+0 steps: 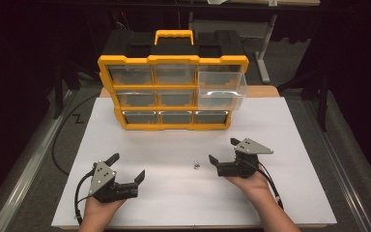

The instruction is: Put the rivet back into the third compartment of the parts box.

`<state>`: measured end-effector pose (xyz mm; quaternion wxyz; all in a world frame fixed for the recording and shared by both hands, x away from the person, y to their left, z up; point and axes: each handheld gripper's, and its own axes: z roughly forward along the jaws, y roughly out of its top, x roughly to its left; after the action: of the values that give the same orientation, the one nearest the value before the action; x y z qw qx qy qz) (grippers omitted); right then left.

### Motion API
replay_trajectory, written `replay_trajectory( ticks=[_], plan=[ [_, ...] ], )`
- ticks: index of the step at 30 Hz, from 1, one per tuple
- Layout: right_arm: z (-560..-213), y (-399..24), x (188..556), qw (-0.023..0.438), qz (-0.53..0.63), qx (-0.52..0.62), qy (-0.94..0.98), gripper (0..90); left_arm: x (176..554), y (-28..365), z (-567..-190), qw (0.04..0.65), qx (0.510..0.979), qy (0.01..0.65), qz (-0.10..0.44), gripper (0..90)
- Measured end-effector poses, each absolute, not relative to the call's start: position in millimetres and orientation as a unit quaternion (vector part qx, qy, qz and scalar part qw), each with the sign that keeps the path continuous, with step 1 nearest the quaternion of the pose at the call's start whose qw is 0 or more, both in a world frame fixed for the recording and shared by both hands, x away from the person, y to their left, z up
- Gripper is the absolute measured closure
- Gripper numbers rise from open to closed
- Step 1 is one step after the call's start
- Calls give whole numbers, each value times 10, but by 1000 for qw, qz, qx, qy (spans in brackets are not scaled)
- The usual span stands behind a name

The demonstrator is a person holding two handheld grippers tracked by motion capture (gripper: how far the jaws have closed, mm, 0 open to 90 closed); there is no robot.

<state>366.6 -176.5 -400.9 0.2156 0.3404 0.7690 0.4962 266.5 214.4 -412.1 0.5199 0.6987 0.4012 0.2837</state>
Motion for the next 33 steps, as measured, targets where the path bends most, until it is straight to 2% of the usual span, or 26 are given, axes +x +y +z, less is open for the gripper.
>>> replay_trajectory(
  ticks=[14,19,22,24,25,27,29,33],
  plan=[
    [-4085,-1494,3878,154,484,319,800,16,2719,2162,-4129,526,696,403,278,2],
    [-4129,-1414,3924,115,489,305,809,44,2727,2168,-4129,529,694,403,278,2],
    [-4162,-1367,3879,99,491,288,816,143,2718,2165,-4131,526,696,402,278,2],
    [-4170,-1355,3865,98,486,284,821,168,2717,2164,-4132,526,696,402,279,2],
    [-4190,-1331,3845,93,478,275,829,228,2714,2161,-4133,525,697,401,279,2],
    [-4201,-1320,3835,90,474,271,833,250,2712,2158,-4133,525,697,400,279,2],
    [-4226,-1294,3792,89,462,255,845,355,2705,2156,-4132,525,698,398,280,2],
    [-4217,-1282,3742,91,455,232,855,492,2701,2159,-4130,526,697,398,280,2]
  ],
)
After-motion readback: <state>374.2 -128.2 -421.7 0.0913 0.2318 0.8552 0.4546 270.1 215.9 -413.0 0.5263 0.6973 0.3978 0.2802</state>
